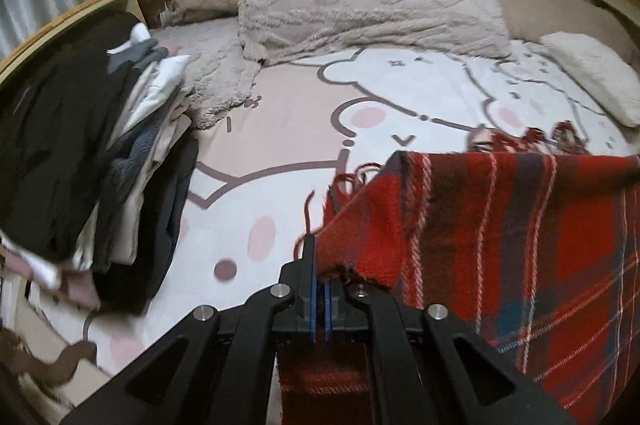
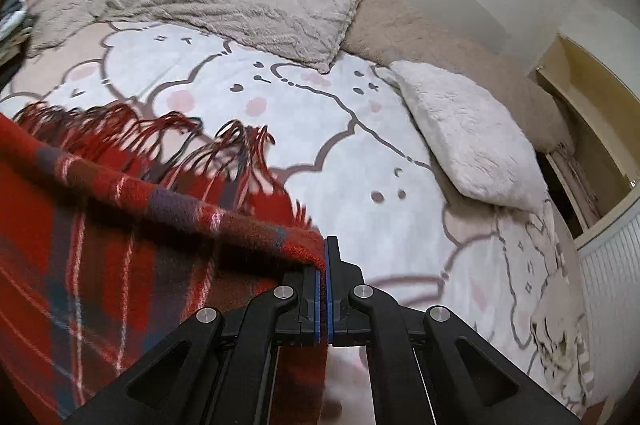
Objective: Fold clothes
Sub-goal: 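Lower the held blanket edge onto the bed with both tools, then open both tools and release the blanket edge onto the bed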
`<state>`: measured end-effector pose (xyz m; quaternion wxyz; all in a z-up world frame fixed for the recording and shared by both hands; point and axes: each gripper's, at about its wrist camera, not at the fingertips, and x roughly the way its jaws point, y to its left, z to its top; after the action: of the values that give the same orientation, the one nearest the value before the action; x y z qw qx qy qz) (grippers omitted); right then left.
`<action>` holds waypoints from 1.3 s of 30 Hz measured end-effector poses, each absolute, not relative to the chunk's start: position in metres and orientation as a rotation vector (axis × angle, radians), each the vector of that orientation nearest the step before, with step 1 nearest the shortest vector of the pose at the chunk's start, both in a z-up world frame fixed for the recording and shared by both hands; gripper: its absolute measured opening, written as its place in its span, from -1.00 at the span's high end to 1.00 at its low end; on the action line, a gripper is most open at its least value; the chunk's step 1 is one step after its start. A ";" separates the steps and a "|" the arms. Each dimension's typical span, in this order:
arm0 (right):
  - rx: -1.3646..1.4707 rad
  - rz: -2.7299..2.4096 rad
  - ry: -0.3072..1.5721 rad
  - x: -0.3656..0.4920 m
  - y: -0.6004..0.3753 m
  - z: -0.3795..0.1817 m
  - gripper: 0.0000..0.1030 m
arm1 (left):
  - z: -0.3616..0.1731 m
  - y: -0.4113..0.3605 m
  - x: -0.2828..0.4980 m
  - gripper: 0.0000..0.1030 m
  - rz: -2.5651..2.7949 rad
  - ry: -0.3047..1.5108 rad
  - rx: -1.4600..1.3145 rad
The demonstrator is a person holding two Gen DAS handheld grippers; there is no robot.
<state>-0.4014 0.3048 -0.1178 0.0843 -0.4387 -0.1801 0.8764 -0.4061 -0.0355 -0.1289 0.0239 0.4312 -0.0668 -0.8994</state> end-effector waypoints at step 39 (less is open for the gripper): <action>-1.158 2.741 -1.276 -0.024 0.251 -0.148 -0.01 | -0.104 -0.012 -0.043 -0.28 -2.989 -1.120 0.996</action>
<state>-0.0238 0.2511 -0.1482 -0.0479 -0.3571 -0.3937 0.8457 -0.0429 -0.0125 -0.1044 -0.1008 0.2963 -0.3332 -0.8894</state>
